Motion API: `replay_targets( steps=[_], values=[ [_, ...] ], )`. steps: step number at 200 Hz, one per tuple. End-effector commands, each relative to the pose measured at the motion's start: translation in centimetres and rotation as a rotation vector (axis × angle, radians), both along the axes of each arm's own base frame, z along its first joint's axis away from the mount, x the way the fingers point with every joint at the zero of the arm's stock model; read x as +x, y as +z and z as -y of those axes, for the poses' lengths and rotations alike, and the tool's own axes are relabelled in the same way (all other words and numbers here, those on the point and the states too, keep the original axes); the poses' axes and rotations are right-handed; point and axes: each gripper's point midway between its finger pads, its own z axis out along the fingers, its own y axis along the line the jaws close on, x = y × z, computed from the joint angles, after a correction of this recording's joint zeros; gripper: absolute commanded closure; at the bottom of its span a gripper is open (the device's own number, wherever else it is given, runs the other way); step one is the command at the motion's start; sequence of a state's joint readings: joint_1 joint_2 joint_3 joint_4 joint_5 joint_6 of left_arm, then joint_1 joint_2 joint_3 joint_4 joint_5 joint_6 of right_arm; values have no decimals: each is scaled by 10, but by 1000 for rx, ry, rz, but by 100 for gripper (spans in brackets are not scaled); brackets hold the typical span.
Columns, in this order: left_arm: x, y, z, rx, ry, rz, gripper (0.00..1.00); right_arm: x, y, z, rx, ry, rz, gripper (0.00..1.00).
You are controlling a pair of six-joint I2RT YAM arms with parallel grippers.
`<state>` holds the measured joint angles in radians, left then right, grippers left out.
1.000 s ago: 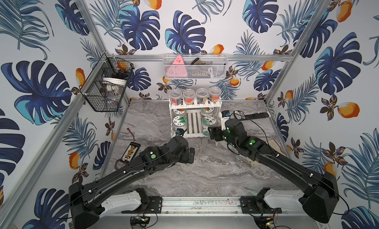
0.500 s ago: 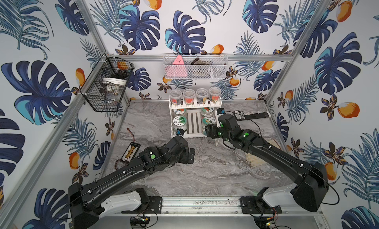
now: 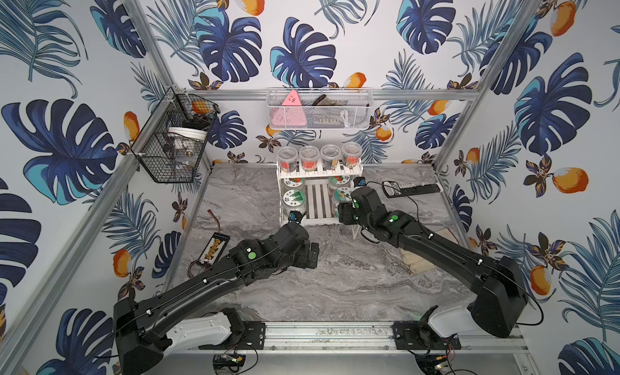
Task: Place the seed container on the shelf
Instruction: Place the seed jar on the shelf.
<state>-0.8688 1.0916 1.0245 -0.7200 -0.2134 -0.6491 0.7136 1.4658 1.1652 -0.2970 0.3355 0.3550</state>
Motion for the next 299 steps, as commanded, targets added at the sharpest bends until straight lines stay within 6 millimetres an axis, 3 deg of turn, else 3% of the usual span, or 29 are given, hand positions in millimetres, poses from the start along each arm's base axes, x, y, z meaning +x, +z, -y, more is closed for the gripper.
replay_targets(
  steps=[1, 33, 38, 89, 299],
  values=[
    [0, 0, -1, 23, -14, 5, 1, 9, 8, -2, -6, -3, 61, 27],
    [0, -1, -1, 23, -13, 3, 1, 11, 14, -8, -8, 40, 101, 27],
    [0, -1, -1, 22, -12, 3, 1, 8, 3, -6, -24, 50, 88, 27],
    [0, -4, -3, 26, -9, -3, 1, 8, -6, -6, -53, 75, 109, 29],
    [-1, -5, -3, 28, -9, -7, 1, 12, -3, -3, -51, 54, 156, 29]
  ],
)
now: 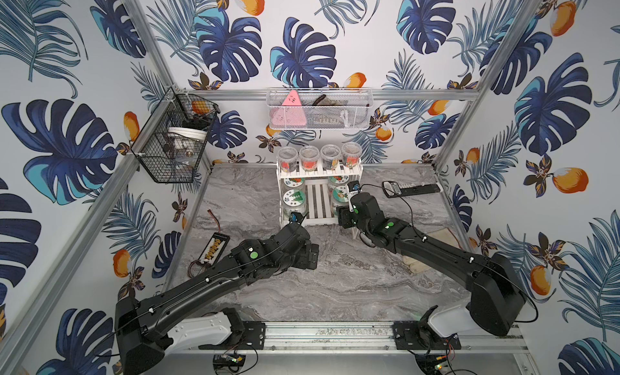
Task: Place the seed container on the shelf
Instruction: Place the seed jar on the shelf.
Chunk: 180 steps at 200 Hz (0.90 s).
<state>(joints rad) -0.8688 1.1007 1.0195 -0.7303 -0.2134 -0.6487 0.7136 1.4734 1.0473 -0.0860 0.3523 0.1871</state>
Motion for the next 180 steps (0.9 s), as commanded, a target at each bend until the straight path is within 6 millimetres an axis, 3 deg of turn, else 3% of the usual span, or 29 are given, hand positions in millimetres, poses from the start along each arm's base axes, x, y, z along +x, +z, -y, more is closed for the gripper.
replay_targets(
  steps=[1, 86, 180],
  values=[
    [0, 1, -1, 9, -9, 9, 1, 3, 12, 1, 38, -23, 44, 29],
    [0, 1, -1, 10, -9, 6, 1, 2, 19, 11, 37, -65, 62, 28],
    [1, 3, -5, 12, 6, 17, 1, -5, 14, -6, 54, 33, 18, 25]
  ],
)
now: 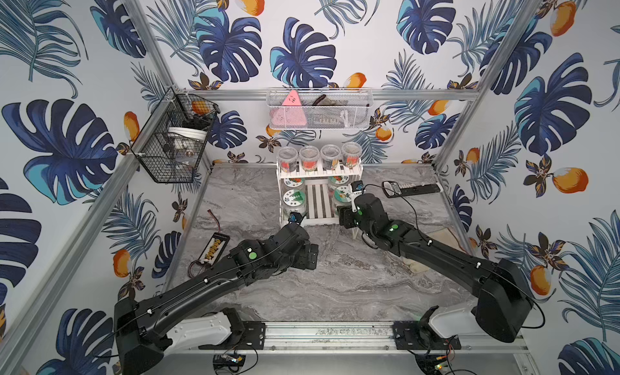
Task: Place the seed container on the shelf
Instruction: Place the seed jar on the shelf, then reset both arms
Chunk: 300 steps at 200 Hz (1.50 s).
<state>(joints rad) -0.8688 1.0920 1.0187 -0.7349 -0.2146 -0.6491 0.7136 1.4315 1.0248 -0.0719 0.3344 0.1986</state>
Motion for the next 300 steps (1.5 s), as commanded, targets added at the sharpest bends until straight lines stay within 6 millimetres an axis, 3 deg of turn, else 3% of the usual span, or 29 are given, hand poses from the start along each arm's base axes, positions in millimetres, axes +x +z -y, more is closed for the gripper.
replay_targets(
  steps=[1, 47, 82, 111, 138, 171, 190, 232, 253, 274, 300],
  values=[
    [2, 1, -3, 14, 5, 15, 1, 1, 5, -7, 16, 24, 4, 25],
    [5, 9, -17, 21, 61, 60, 1, -7, 11, -5, 39, 45, 9, 26],
    [9, 22, -46, 60, 166, 148, 1, -34, 20, 9, 74, 79, 11, 18],
    [15, 41, -83, 132, 292, 255, 1, -49, 40, 49, 62, -20, 110, 11],
    [18, 65, -133, 175, 505, 354, 1, -55, 64, 94, 25, -160, 249, 3],
    [23, 87, -145, 110, 549, 452, 1, -53, 69, 127, -33, -237, 368, 0],
    [29, 87, -154, 175, 574, 466, 1, -42, 55, 158, -65, -352, 371, 0],
    [56, 83, -169, 166, 695, 524, 1, -12, -22, 229, -56, -551, 168, 0],
    [69, 77, -194, 253, 778, 554, 1, -5, -43, 256, -74, -582, 145, 0],
    [80, 49, -226, 325, 864, 553, 1, -3, -59, 275, -67, -596, 153, 0],
    [88, 0, -260, 338, 937, 538, 1, 2, -74, 272, -26, -563, 157, 0]
  ],
)
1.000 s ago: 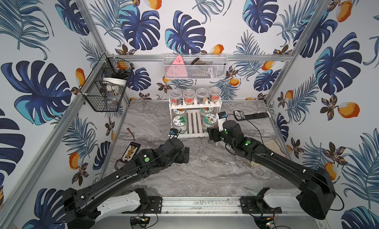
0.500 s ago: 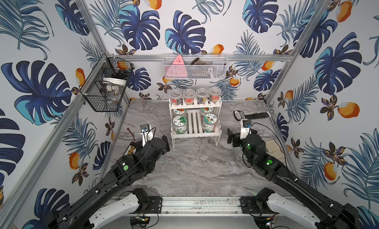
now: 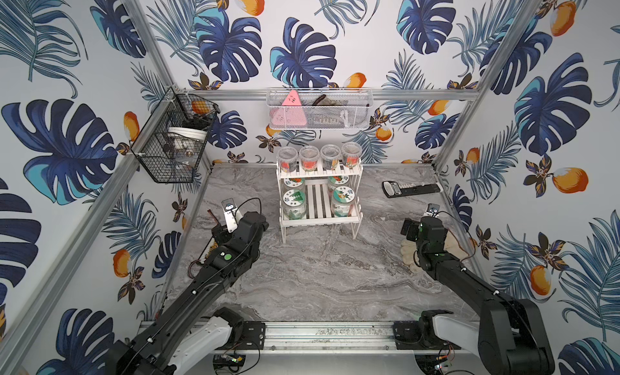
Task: Place the seed container on the shelf
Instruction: Reset both arms
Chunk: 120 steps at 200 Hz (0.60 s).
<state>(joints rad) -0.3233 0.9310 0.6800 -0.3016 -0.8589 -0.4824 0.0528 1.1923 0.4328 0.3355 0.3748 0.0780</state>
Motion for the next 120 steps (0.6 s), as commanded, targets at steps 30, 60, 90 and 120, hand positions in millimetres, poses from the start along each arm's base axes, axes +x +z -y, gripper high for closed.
replay_targets(
  steps=[30, 60, 90, 120],
  values=[
    [32, -64, -17, 45, -66, 43, 1, 28, -1, -27, 66, 180, 125, 0],
    [51, -96, -1, 120, -201, -12, 1, 37, -13, -31, 103, 216, 108, 0],
    [77, -104, 17, 135, -335, 7, 1, 46, -17, -35, 115, 249, 138, 0],
    [101, -117, 30, 72, -441, 30, 1, 50, -35, -45, 114, 310, 115, 0]
  ],
)
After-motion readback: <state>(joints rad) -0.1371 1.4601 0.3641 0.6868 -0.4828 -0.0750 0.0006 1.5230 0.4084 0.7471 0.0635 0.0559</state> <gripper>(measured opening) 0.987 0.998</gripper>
